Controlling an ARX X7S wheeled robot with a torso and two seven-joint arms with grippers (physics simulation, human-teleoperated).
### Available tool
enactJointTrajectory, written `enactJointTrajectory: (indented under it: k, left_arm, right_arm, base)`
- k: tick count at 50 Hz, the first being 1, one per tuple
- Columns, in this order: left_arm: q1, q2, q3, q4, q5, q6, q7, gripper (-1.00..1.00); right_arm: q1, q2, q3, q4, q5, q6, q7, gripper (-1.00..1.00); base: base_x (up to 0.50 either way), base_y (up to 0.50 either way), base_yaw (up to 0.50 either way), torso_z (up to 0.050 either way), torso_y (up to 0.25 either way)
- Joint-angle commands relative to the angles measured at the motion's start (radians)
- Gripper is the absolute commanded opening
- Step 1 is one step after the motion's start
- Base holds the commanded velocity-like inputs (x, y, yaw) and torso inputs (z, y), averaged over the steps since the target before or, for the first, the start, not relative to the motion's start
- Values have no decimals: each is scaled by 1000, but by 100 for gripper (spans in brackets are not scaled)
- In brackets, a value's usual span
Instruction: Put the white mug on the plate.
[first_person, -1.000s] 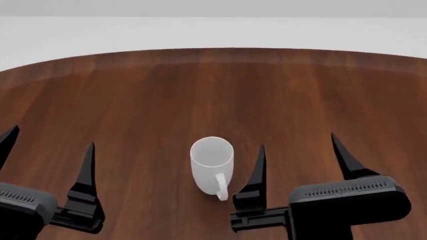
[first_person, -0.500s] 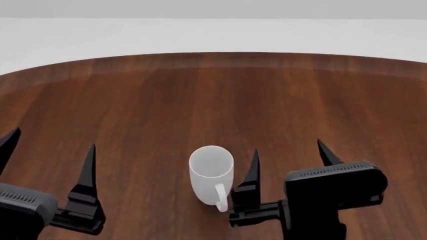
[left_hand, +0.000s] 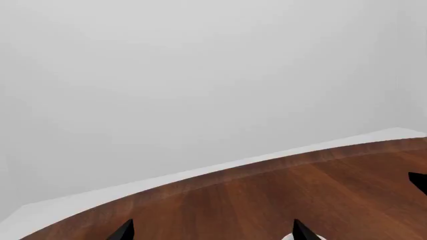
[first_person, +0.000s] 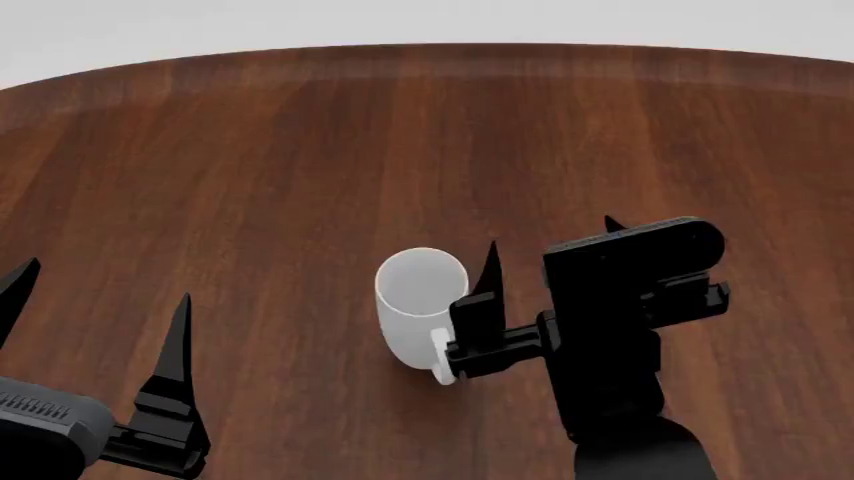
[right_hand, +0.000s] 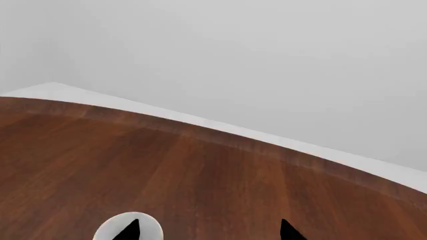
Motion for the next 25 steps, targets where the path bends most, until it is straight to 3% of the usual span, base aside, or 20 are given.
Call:
enactJointTrajectory:
  k: [1, 25]
  left_arm:
    - [5, -4, 7, 6, -4, 5, -3, 100]
    - [4, -19, 26, 104, -4, -42, -27, 100]
  right_arm:
    - [211, -14, -62, 281, -28, -12, -46, 100]
    - [274, -20, -95, 305, -30, -4, -58, 100]
  base:
    - [0, 0, 0, 33, -182]
    - [0, 0, 0, 33, -182]
